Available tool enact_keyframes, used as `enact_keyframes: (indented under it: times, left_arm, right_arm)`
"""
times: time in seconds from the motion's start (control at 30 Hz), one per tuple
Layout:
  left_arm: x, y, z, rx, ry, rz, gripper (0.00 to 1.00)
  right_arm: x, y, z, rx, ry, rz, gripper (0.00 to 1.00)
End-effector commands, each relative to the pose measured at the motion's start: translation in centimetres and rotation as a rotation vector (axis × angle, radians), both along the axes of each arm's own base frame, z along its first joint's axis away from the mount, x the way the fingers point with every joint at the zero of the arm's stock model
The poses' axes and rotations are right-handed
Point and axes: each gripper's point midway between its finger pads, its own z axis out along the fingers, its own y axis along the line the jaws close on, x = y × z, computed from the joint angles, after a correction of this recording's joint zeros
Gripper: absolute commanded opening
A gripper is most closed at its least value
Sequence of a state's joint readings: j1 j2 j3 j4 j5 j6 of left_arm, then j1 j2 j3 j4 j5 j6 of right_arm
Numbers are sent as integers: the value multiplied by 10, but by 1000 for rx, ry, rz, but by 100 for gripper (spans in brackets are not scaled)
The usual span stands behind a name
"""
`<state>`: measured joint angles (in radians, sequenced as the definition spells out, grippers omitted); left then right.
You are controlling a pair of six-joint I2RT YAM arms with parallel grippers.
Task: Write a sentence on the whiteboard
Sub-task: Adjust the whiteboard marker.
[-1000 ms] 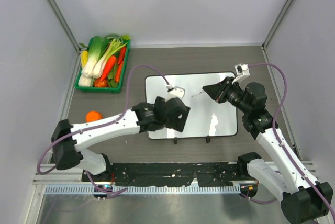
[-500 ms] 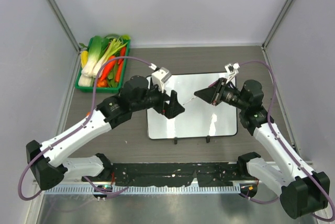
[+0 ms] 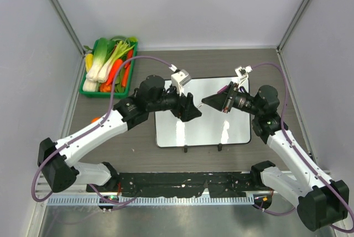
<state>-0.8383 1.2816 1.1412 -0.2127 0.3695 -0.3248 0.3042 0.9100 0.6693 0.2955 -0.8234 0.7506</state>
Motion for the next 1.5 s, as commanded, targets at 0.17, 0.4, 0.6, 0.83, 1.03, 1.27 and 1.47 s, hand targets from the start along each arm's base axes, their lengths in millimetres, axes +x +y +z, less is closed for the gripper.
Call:
enact_keyframes:
  times: [0.17, 0.4, 0.6, 0.83, 1.03, 1.27, 1.47]
  left_arm:
    - [6, -15, 28, -94, -67, -63, 42]
    - [7, -13, 29, -104, -65, -55, 0]
    - [11, -12, 29, -104, -65, -44, 0]
    - [11, -11, 29, -108, -58, -48, 0]
    - [7, -14, 29, -116, -50, -80, 0]
    - [5, -16, 29, -125, -37, -98, 0]
    - [6, -14, 29, -119, -40, -85, 0]
  right_arm:
    - [0, 3, 13, 40, -41, 13, 1]
    - [3, 5, 12, 52, -33, 21, 11]
    - [1, 8, 7, 56, -20, 54, 47]
    - [2, 9, 5, 48, -18, 61, 37]
    - [3, 10, 6, 56, -12, 66, 35]
    - [3, 11, 5, 59, -3, 73, 31]
    - [1, 11, 6, 60, 1, 84, 7]
